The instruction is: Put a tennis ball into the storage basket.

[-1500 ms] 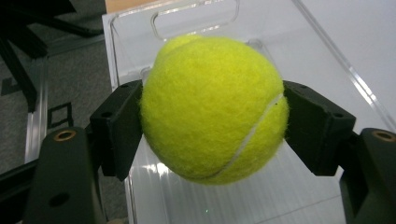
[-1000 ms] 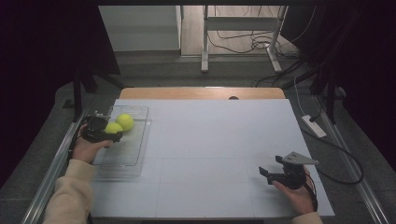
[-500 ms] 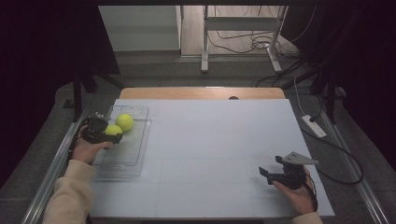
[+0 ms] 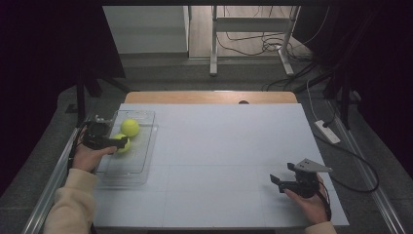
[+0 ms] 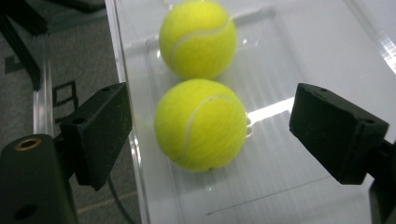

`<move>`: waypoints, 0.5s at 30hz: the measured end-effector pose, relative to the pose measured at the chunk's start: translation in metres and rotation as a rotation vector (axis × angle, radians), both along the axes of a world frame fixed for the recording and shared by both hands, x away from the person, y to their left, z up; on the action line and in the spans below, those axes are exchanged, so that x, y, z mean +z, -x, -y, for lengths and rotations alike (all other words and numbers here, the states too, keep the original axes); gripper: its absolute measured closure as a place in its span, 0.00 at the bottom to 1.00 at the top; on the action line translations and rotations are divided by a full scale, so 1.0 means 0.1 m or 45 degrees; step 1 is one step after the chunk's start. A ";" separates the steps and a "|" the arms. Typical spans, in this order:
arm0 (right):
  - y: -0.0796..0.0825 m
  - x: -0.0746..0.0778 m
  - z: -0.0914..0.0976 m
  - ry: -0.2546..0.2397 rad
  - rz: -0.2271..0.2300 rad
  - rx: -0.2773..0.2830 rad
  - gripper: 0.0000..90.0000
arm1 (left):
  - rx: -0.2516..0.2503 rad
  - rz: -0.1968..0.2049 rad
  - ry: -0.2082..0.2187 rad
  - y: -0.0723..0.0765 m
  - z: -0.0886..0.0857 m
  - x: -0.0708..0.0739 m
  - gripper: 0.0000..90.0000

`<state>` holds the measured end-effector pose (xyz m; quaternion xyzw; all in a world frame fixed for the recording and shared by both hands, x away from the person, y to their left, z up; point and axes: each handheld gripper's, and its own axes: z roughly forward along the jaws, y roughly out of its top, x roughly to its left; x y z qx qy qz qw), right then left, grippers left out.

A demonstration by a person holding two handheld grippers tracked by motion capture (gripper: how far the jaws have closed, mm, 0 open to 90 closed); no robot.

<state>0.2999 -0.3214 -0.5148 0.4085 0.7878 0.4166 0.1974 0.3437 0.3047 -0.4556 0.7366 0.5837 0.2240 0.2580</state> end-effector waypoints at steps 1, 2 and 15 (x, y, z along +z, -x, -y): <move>0.00 0.00 0.00 -0.001 -0.001 0.000 0.16 | -0.007 0.020 0.009 0.01 0.01 0.02 0.15; 0.00 0.00 0.00 0.000 0.000 0.001 0.16 | -0.010 0.041 0.019 0.03 0.01 0.03 0.15; -0.03 0.00 0.00 -0.012 -0.001 0.004 0.16 | -0.127 0.125 0.115 0.12 0.15 0.06 0.14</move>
